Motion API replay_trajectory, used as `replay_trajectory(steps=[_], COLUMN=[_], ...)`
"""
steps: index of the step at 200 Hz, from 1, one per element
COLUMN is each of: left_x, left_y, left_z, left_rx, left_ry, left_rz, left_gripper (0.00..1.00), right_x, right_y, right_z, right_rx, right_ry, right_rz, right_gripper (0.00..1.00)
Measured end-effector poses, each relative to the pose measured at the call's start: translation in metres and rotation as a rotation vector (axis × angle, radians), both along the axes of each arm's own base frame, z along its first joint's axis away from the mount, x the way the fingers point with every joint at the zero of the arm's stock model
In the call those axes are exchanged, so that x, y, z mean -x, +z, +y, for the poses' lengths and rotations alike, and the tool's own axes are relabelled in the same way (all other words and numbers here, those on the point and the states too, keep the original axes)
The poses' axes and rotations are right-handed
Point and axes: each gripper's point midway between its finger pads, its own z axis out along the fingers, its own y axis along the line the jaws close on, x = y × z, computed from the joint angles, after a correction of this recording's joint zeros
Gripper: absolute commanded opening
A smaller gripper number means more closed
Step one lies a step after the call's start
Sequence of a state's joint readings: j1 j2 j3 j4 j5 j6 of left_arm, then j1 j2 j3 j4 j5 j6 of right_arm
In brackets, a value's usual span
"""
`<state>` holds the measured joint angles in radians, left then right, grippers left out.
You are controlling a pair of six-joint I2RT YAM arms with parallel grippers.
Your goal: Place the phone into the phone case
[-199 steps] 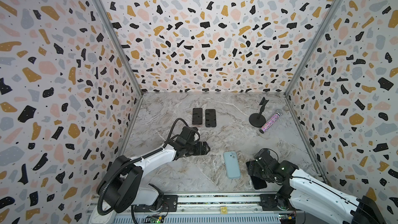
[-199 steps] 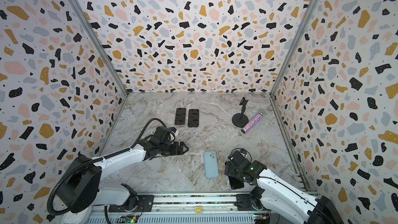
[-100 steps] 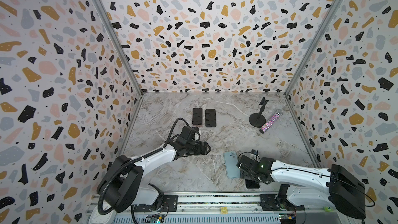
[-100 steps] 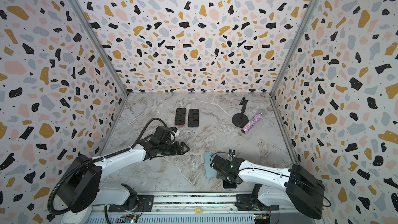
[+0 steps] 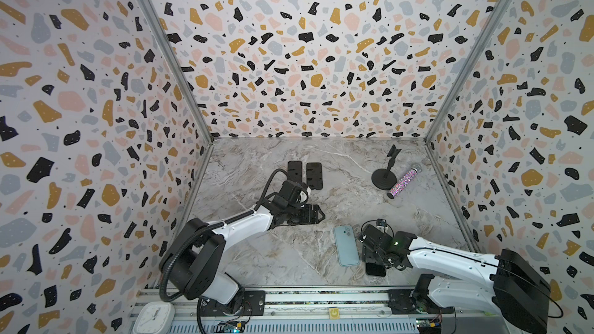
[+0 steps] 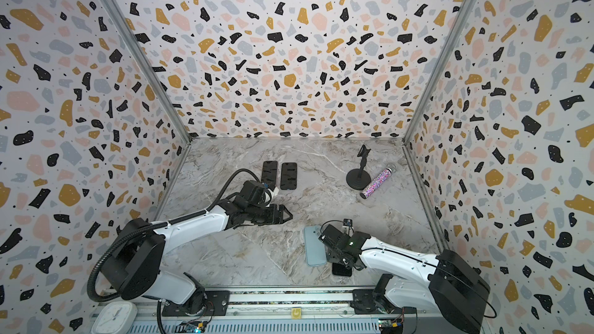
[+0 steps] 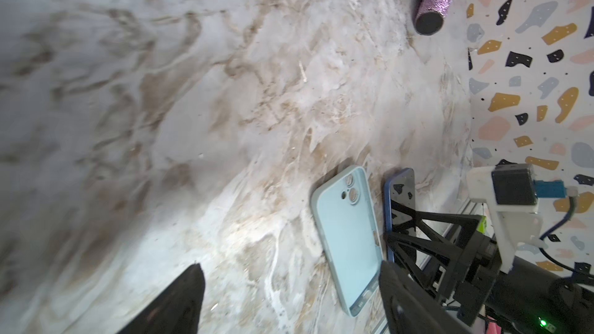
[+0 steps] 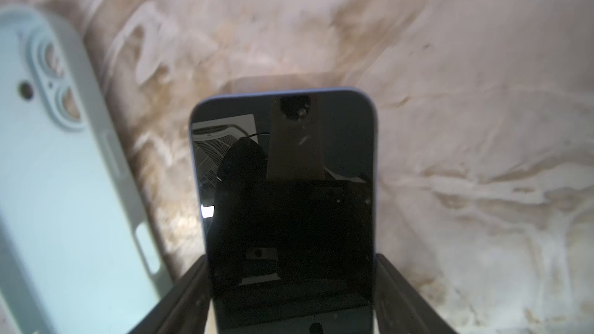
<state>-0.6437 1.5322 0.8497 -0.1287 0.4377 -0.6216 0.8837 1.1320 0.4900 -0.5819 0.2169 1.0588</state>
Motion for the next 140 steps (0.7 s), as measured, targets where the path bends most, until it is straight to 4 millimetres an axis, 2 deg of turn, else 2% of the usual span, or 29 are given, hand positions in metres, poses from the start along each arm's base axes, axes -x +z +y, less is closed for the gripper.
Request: replay_trajectory(steps=[33,79,111,140], left_x=[0.003,0.012,0.015,0.011], left_y=[-0.003,0.000,0.004,-0.006], left_z=[-0.050,-0.107,-0.135,-0.152], left_rx=[0.045,0.138,0.198,0.219], left_ry=[-0.119,-0.244,-0.286,-0.302], left_rz=[0.040,0.085,0.109,0.133], left_gripper=[0.80,0.74,0.72,0.67], right_x=[-0.019,-0.042,-0.049,-0.049], right_y=[0.004,0.009,0.012,0.013], right_z=[-0.007,0.005,0.012,0.011], right_rx=[-0.082,-0.192,-0.253,-0.291], right_ry=[-0.007,0.049,0.081,0.095], right_rz=[-0.066,-0.152,-0.182,-0.197], right_gripper=[0.51,0.47,0.43,0.41])
